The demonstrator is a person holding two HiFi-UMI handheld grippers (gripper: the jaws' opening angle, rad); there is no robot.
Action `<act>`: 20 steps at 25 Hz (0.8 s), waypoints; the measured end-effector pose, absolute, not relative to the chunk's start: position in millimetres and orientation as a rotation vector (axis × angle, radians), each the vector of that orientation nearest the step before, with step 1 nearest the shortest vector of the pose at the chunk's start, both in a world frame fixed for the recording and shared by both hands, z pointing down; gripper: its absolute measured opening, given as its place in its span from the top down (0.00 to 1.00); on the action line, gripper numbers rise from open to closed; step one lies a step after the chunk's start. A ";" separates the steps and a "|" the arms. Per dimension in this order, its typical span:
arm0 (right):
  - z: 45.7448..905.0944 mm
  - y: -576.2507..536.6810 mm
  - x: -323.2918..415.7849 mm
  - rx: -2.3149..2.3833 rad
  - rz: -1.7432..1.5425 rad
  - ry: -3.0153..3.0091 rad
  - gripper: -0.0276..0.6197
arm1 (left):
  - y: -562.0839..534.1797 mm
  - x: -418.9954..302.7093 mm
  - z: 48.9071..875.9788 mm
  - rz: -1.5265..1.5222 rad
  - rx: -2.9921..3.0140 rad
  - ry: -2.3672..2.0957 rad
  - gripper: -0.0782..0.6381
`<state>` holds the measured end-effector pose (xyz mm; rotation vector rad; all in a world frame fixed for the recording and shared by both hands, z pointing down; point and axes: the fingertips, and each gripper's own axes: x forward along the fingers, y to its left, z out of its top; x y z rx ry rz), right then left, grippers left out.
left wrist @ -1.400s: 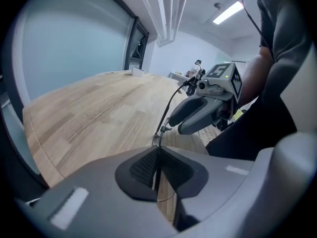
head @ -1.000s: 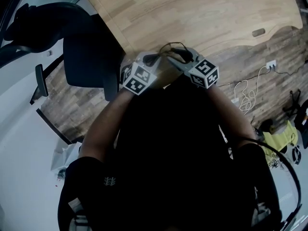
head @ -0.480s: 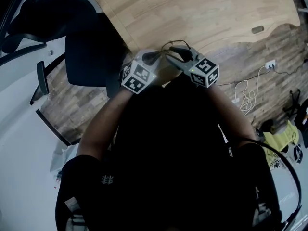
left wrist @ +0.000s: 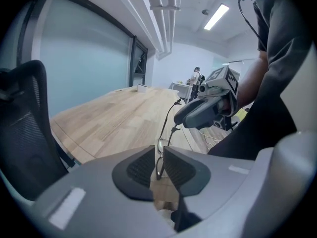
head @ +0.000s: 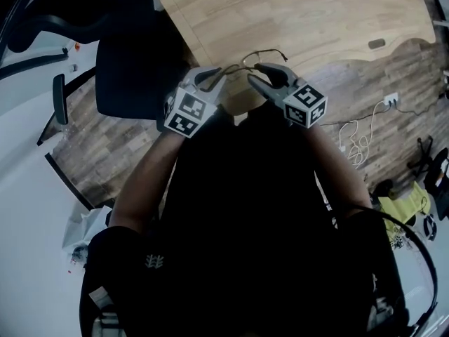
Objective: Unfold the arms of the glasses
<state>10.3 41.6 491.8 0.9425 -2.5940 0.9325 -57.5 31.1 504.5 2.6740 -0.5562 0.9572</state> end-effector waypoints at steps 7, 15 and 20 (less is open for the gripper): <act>476.1 55.7 -6.9 0.913 0.856 -2.596 0.75 | 44.5 -87.2 495.9 0.911 2.665 -0.671 0.81; 450.9 66.0 -43.9 0.815 0.761 -2.627 0.75 | 56.1 -114.5 473.0 0.779 2.643 -0.804 0.81; 441.5 76.1 -73.8 0.714 0.725 -2.646 0.75 | 65.2 -139.0 469.5 0.751 2.616 -0.883 0.81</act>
